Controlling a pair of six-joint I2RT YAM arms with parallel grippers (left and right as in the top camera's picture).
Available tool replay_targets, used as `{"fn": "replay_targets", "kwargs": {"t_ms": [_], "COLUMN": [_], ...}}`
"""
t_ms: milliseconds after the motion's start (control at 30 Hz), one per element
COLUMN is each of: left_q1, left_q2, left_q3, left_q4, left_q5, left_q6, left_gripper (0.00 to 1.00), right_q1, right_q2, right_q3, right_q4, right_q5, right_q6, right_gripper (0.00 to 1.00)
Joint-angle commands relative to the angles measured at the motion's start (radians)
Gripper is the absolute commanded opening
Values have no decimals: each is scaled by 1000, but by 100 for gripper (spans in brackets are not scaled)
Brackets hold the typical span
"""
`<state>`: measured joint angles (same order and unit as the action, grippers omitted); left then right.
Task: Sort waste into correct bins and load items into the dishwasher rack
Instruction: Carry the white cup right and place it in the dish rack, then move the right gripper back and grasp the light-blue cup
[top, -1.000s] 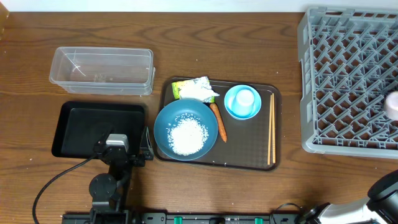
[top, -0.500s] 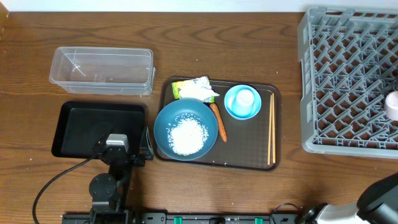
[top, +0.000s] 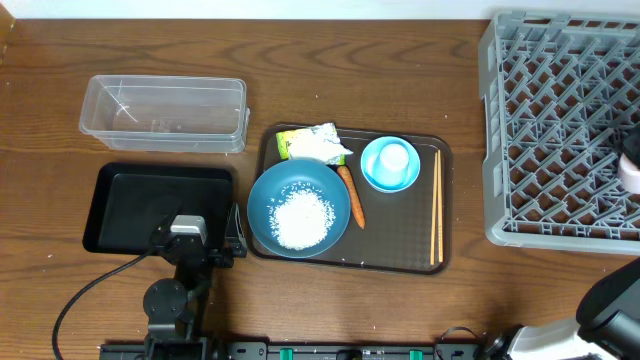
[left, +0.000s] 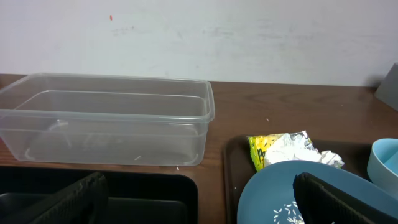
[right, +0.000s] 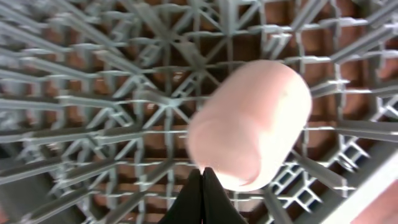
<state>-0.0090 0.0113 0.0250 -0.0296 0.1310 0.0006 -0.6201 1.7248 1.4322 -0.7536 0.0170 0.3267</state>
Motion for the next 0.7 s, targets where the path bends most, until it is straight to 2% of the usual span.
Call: {"fn": "replay_targets", "kwargs": {"t_ms": [0,433,667], "left_q1": [-3,-3,-3], "left_q2": [-6,-6,-6], "left_q3": [-21,-21,-21], "left_q4": [-26,-26,-26], "left_q5": [14,14,14], "left_q6": [3,3,3], "left_gripper": [98,98,98], "right_q1": [-10,-94,-57], "right_q2": [24,33,-106], "right_q3": [12,14,53], "right_q4": [-15,10,13], "right_q5": [119,122,-95], "right_q6": [31,14,36], "right_gripper": [1,1,3]}}
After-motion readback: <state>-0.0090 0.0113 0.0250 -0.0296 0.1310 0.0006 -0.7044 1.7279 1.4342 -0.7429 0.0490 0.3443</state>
